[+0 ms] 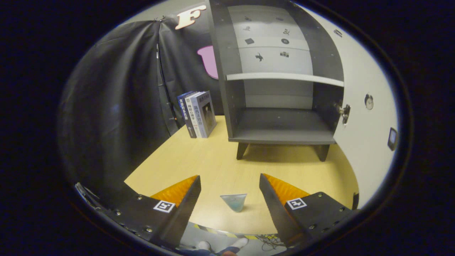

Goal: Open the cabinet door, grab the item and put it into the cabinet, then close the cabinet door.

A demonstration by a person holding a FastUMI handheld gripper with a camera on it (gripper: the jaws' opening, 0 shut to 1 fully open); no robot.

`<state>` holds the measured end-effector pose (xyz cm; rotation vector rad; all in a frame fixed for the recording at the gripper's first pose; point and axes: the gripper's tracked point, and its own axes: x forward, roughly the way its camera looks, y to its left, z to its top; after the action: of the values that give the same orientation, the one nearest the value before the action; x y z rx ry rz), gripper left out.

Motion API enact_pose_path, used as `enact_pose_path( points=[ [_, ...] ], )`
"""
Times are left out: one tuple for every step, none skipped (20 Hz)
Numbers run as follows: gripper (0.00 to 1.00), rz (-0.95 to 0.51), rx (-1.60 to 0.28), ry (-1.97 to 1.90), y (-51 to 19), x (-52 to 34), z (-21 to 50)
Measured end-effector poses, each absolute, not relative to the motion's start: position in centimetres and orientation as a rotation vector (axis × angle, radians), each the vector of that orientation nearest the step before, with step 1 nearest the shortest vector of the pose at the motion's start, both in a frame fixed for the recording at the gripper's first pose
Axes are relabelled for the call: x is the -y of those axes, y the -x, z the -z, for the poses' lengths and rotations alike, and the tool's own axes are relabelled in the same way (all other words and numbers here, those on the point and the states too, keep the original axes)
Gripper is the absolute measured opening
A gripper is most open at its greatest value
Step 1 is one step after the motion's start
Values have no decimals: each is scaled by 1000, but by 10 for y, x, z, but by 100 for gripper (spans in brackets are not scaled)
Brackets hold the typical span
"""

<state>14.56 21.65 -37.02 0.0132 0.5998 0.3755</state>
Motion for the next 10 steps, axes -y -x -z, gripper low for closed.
enact_pose_path(
  points=[
    [98, -360, -625, -25, -148, -218, 387],
    [98, -345, -653, -29, -149, -218, 403],
    [98, -332, -667, -36, -150, -217, 418],
    [98, -320, -684, -40, -151, -217, 431],
    [98, -313, -700, -44, -152, -215, 443],
    [99, -303, -711, -42, -153, -214, 454],
    [98, -304, -723, -41, -153, -214, 463],
    [98, -301, -724, -39, -153, -214, 470],
    [98, -300, -721, -34, -154, -214, 475],
    [97, -311, -716, -29, -154, -216, 479]
  ],
)
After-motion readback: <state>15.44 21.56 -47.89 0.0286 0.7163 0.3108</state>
